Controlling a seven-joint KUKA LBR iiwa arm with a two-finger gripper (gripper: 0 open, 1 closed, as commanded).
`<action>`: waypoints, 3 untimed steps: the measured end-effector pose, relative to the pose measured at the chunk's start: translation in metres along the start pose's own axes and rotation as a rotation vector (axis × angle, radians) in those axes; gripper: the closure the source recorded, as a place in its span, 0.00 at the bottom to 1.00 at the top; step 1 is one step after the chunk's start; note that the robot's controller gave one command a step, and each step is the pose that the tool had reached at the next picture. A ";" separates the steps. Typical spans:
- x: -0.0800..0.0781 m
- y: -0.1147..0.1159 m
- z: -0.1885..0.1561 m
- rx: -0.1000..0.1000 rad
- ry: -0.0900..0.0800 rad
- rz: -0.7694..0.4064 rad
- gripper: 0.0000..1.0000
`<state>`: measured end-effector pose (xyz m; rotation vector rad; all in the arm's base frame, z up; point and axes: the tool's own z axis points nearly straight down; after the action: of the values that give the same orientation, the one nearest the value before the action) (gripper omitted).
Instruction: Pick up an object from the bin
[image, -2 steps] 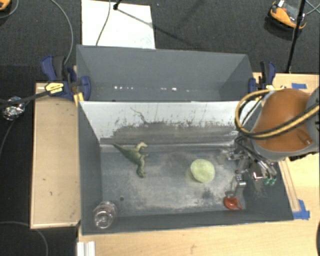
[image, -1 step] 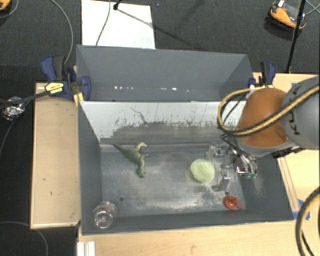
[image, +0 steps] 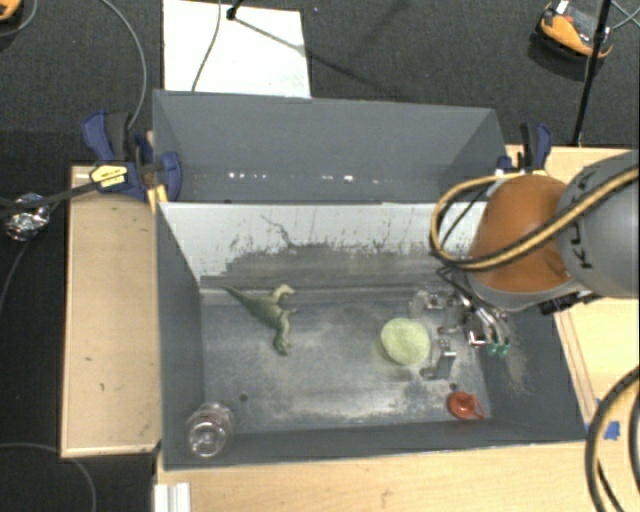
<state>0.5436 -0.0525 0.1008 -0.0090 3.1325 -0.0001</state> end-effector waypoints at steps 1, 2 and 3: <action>-0.021 -0.021 0.007 -0.001 0.005 -0.030 0.00; -0.031 -0.029 -0.004 0.001 -0.005 -0.037 0.00; -0.026 -0.002 0.013 0.000 -0.002 -0.014 0.00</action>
Offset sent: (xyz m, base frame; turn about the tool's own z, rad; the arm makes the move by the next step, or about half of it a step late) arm 0.0099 0.0038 -0.0308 0.0241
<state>0.5696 -0.0540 0.0883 -0.0307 3.1306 -0.0007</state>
